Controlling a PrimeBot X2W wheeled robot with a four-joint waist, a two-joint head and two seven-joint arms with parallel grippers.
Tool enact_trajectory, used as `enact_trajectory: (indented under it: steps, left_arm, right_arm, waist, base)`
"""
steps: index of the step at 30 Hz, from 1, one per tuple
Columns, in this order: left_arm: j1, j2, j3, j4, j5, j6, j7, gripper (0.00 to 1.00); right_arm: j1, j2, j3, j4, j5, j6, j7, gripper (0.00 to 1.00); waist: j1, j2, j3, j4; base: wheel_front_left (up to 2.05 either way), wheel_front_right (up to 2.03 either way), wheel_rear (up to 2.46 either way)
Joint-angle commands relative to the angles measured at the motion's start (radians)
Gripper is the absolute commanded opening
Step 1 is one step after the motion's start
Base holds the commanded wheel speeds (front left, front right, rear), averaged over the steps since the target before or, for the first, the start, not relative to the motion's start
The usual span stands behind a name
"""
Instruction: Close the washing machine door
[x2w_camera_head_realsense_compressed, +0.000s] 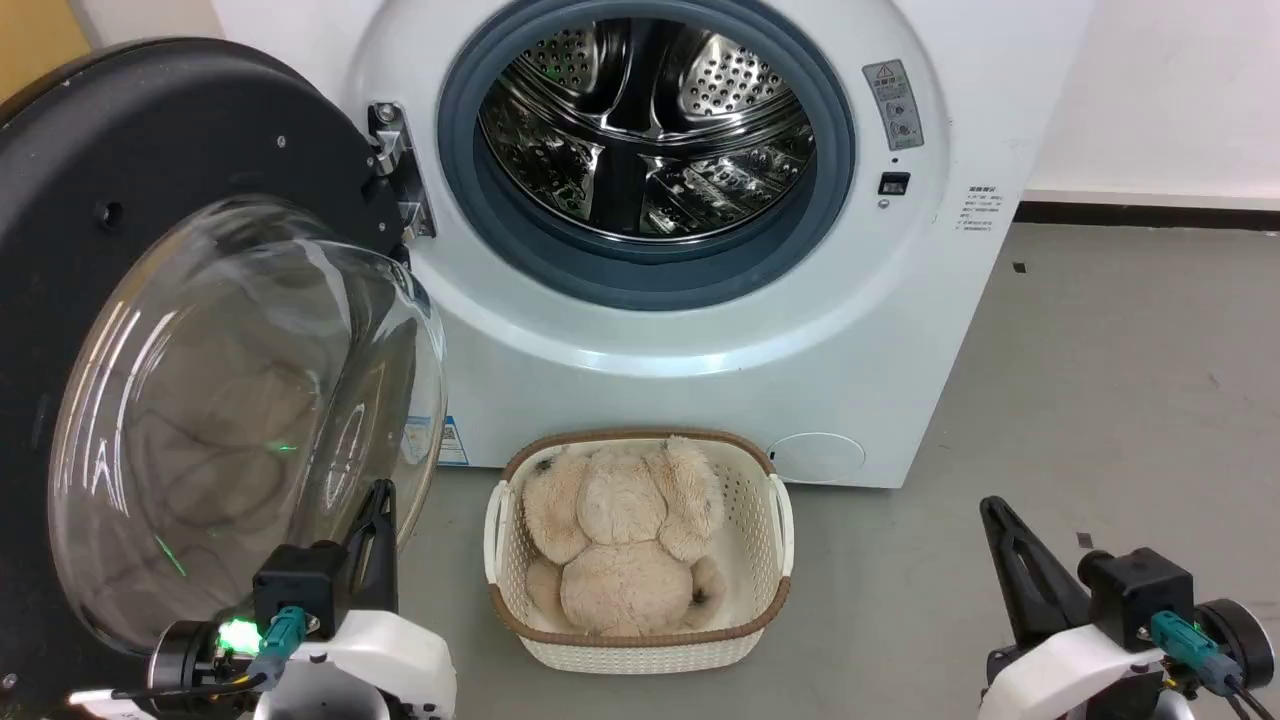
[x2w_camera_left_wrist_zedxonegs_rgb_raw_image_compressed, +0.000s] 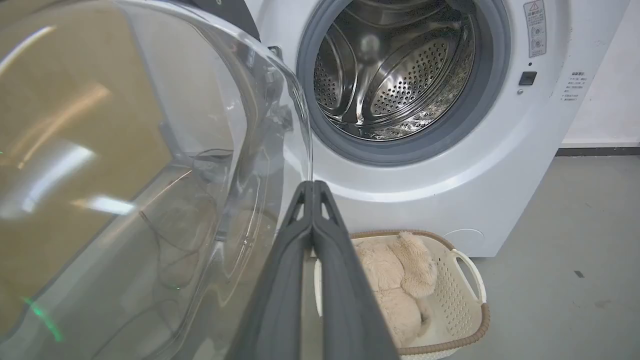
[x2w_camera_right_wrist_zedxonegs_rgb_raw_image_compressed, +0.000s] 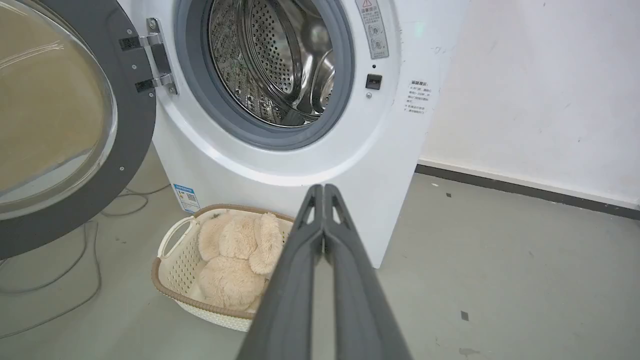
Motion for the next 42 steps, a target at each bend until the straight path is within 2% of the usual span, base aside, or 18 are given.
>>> enact_trajectory:
  steps: [1,31,32,42]
  left_arm:
    - [0.014,0.0,0.001,-0.004,0.003,-0.004,0.0,0.0]
    - [0.014,0.0,0.001,-0.004,0.003,-0.004,0.0,0.0]
    - [0.0,0.0,0.0,0.0,0.0,0.0,0.0,1.0]
    - [-0.003,0.0,-0.01,0.002,-0.003,0.018,-0.014,1.0]
  right_arm:
    - [-0.014,0.006,0.0,-0.004,-0.008,0.001,0.0,0.0]
    - [-0.014,0.006,0.0,-0.004,-0.008,0.001,0.0,0.0]
    - [0.0,0.0,0.0,0.0,0.0,0.0,0.0,1.0]
    - [-0.001,0.0,-0.012,0.001,0.013,0.0,-0.014,1.0]
  waist:
    - [0.0,0.0,0.0,0.0]
    - [0.0,0.0,0.0,0.0]
    - [0.0,0.0,0.0,0.0]
    - [0.0,0.0,0.002,0.0]
  base:
    - [0.0,0.0,0.0]
    - [0.0,0.0,0.0]
    - [0.0,0.0,0.0]
    - [0.0,0.0,0.0]
